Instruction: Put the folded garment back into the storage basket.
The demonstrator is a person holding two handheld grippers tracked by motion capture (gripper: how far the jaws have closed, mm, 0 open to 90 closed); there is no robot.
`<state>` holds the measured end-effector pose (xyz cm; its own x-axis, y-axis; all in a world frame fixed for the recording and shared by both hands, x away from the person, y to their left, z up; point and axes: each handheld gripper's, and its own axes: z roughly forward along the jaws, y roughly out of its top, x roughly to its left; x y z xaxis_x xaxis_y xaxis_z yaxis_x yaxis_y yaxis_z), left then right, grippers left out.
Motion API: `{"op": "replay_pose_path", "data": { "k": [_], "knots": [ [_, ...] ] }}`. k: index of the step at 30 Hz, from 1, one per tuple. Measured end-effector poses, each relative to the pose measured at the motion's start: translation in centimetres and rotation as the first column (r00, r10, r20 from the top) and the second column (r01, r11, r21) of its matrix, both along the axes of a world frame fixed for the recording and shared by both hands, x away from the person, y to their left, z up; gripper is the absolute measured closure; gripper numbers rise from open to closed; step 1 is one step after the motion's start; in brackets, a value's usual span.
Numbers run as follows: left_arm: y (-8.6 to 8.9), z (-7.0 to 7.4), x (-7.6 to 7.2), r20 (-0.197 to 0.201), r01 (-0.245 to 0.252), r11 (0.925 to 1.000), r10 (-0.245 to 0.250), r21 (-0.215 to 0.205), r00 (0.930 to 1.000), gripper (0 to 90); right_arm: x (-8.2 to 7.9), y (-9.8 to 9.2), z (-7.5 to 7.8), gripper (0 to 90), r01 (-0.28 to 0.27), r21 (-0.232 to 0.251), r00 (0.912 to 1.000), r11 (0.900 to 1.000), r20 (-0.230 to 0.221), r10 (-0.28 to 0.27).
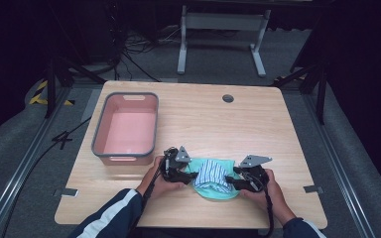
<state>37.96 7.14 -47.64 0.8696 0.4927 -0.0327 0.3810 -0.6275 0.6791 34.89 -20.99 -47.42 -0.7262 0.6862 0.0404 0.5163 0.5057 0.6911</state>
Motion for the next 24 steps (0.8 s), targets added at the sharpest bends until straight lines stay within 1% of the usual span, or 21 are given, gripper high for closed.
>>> {"op": "replay_pose_path", "data": {
  "k": [2,4,6,9,11,13,15,23,24],
  "knots": [
    [0.0,0.1,0.0,-0.004,0.025,0.9997,-0.025,-0.004,0.9997,56.3,-0.1,0.1,0.0,62.2,-0.003,0.001,1.0,1.0,-0.003,0.003],
    [0.0,0.1,0.0,-0.004,0.039,0.9992,-0.039,-0.006,0.9992,61.4,-0.2,0.2,0.1,69.4,-0.009,0.009,0.9999,1.0,-0.011,0.009],
    [-0.1,0.1,-0.1,-0.009,0.049,0.9988,-0.049,-0.007,0.9987,67.3,-0.3,0.3,0.1,74.4,-0.013,0.018,0.9998,1.0,-0.014,0.014],
    [-0.1,0.1,-0.1,-0.014,0.061,0.9981,-0.061,-0.009,0.998,73.0,-0.3,0.2,0.0,77.7,-0.007,0.03,0.9998,1.0,-0.019,0.007],
    [-0.2,0.1,-0.1,-0.015,0.062,0.998,-0.062,-0.01,0.998,76.0,-0.4,0.3,0.1,78.6,-0.008,0.026,0.9998,1.0,-0.016,0.008],
    [-0.4,0.2,-0.1,-0.009,0.066,0.9978,-0.066,-0.007,0.9978,78.6,-0.5,0.5,0.1,79.3,-0.006,0.014,1.0,1.0,-0.005,0.006],
    [-0.5,0.2,-0.2,-0.006,0.069,0.9976,-0.069,0.002,0.9976,79.6,-0.5,0.5,0.2,79.9,-0.005,0.013,1.0,1.0,-0.001,0.005],
    [-1.0,0.6,0.0,-0.002,0.089,0.9955,-0.089,0.032,0.996,80.8,-0.6,0.3,0.6,80.7,0.003,0.022,1.0,1.0,0.004,-0.003],
    [-1.1,0.7,0.0,-0.002,0.086,0.9959,-0.086,0.028,0.9963,80.9,-0.6,0.2,0.7,80.7,0.003,0.021,0.9999,1.0,0.01,-0.003]
  ]
}}
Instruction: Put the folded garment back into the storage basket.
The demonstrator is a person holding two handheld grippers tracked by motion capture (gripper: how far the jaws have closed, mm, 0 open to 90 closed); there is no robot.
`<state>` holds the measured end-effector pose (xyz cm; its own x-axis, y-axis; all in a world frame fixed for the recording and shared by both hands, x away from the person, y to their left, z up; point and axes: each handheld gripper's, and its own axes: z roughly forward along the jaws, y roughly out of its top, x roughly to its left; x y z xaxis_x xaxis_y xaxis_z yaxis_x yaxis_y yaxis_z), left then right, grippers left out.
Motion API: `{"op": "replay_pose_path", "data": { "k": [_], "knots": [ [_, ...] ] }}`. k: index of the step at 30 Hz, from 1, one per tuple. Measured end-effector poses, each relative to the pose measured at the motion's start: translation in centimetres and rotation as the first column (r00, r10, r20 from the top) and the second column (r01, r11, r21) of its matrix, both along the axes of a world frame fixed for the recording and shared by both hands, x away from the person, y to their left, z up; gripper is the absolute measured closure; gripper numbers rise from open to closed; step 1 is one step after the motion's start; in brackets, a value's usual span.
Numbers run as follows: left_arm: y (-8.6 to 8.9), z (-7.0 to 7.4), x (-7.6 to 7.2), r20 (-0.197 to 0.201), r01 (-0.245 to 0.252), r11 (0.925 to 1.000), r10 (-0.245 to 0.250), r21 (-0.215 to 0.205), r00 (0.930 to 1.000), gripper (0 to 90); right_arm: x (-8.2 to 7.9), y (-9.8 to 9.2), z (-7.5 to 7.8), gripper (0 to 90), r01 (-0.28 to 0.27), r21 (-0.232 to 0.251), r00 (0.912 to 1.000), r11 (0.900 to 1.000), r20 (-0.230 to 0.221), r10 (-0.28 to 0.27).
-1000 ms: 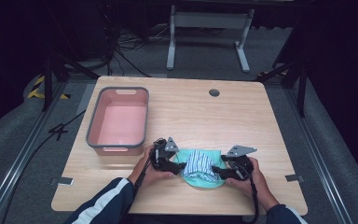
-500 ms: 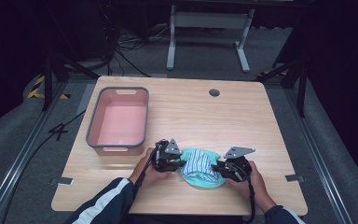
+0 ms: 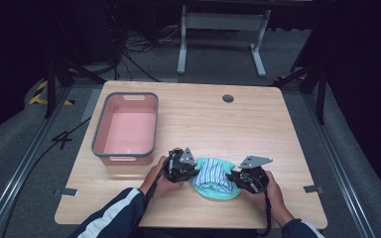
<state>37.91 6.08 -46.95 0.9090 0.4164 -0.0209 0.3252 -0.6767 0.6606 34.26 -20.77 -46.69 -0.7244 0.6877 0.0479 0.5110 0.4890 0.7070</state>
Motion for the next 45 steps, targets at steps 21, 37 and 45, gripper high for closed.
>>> {"op": "replay_pose_path", "data": {
  "k": [21,37,45],
  "knots": [
    [0.0,3.5,1.0,0.02,0.018,0.9998,-0.017,-0.008,0.9996,82.0,0.7,-0.5,2.8,81.0,0.028,0.06,0.9989,0.998,0.037,-0.03],
    [1.9,8.6,2.4,0.095,-0.012,0.9999,0.011,0.009,0.9954,82.2,2.7,1.5,6.2,81.0,0.024,0.103,0.9962,0.994,0.081,-0.033],
    [3.4,9.9,2.9,0.122,-0.045,0.9986,0.048,-0.027,0.9914,82.2,4.0,2.7,8.2,81.0,0.013,0.102,0.9926,0.995,0.119,-0.025]
  ]
}}
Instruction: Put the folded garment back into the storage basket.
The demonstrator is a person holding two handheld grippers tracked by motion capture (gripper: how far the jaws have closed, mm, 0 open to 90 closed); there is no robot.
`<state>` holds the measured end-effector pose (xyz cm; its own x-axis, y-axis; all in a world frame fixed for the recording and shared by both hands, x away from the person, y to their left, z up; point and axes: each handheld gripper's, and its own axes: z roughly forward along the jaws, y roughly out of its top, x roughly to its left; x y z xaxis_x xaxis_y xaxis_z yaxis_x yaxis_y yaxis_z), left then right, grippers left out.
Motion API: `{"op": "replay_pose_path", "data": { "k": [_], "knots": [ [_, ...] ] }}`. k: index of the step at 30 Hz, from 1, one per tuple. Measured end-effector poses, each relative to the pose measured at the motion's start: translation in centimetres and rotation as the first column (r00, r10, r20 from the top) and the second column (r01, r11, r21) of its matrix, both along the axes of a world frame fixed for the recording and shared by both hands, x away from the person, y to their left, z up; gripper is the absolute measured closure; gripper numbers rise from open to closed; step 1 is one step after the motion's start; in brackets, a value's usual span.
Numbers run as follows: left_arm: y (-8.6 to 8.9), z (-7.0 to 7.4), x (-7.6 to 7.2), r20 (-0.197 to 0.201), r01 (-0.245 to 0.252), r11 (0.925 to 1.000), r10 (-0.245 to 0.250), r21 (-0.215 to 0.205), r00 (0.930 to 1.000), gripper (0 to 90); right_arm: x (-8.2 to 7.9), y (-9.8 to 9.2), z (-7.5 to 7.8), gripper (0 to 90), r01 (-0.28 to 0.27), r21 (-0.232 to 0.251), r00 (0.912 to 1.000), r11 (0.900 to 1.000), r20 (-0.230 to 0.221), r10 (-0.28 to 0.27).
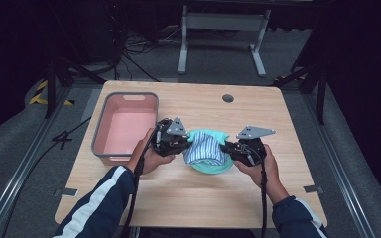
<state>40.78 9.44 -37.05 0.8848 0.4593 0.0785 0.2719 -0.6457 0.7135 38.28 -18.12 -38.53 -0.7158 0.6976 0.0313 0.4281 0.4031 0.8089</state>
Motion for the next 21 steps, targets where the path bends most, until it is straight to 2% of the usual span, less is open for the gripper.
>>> {"op": "replay_pose_path", "data": {
  "k": [10,17,21],
  "knots": [
    [2.2,1.9,0.4,0.036,-0.048,0.9983,0.049,-0.032,0.9981,82.3,1.2,2.2,2.2,81.0,-0.027,-0.005,0.999,1.0,0.036,0.027],
    [4.2,3.1,0.4,0.057,-0.084,0.9947,0.087,-0.059,0.9945,82.3,1.8,3.8,3.5,81.0,-0.047,0.006,0.9972,0.999,0.058,0.047],
    [5.4,3.7,0.2,0.071,-0.097,0.9934,0.101,-0.06,0.9923,82.3,2.0,4.9,4.3,81.0,-0.063,-0.002,0.9956,0.998,0.07,0.063]
  ]
}}
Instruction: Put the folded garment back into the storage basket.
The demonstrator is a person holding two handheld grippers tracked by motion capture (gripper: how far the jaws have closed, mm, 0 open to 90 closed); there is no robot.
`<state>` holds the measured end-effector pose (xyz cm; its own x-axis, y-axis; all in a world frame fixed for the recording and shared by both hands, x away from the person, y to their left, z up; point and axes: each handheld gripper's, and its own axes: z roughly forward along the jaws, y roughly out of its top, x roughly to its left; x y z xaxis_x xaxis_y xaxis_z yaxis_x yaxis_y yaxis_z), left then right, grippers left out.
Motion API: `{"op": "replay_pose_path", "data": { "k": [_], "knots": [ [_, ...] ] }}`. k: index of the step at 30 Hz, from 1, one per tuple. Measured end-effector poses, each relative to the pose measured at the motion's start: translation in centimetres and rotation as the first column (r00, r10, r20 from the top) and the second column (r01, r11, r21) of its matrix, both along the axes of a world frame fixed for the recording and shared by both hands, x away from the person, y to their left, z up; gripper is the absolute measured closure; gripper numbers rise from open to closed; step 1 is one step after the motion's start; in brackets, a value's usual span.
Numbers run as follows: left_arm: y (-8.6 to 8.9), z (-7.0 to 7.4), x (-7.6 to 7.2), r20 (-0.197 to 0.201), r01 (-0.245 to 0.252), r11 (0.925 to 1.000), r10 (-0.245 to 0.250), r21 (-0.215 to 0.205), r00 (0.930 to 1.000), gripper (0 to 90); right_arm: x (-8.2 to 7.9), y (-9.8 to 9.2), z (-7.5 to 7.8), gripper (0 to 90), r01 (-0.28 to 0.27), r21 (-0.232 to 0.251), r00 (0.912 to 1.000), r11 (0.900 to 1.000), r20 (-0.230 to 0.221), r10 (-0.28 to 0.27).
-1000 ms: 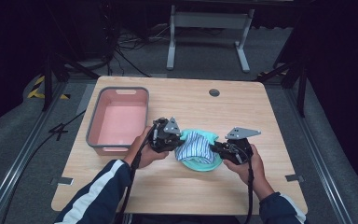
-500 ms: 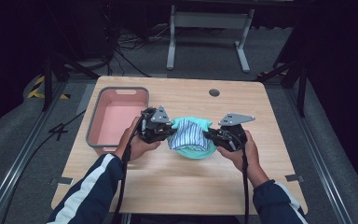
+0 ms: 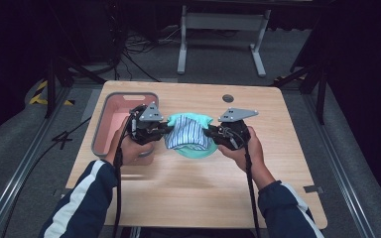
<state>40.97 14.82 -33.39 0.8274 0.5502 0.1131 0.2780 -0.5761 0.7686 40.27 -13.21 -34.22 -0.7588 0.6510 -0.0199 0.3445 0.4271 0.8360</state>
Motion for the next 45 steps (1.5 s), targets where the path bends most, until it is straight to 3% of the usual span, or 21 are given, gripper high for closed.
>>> {"op": "replay_pose_path", "data": {
  "k": [7,15,18,24,33,45],
  "knots": [
    [1.6,0.7,-0.2,0.02,-0.031,0.9995,0.031,0.0,0.9993,82.3,0.4,1.9,0.9,81.0,-0.023,-0.002,0.9997,1.0,0.013,0.023],
    [5.1,1.4,-0.7,0.032,-0.093,0.9957,0.093,-0.01,0.9952,82.3,1.4,5.5,1.3,80.9,-0.062,0.008,0.998,0.998,0.015,0.062],
    [6.1,1.4,-0.8,0.03,-0.118,0.9928,0.119,-0.021,0.9925,82.3,1.5,6.5,1.3,80.9,-0.073,0.0,0.9972,0.997,0.015,0.073],
    [8.7,1.6,-1.1,0.035,-0.158,0.9874,0.158,-0.005,0.9867,82.3,2.1,9.7,1.1,80.9,-0.105,-0.001,0.9943,0.994,0.016,0.105],
    [11.2,2.6,-1.9,0.053,-0.203,0.9791,0.203,0.006,0.9778,82.3,2.8,12.9,1.4,80.9,-0.137,0.011,0.9905,0.991,0.015,0.136],
    [13.8,1.8,-2.3,0.064,-0.262,0.965,0.26,0.017,0.9635,82.3,3.8,16.7,0.8,80.8,-0.173,0.003,0.9849,0.985,-0.004,0.173]
  ]
}}
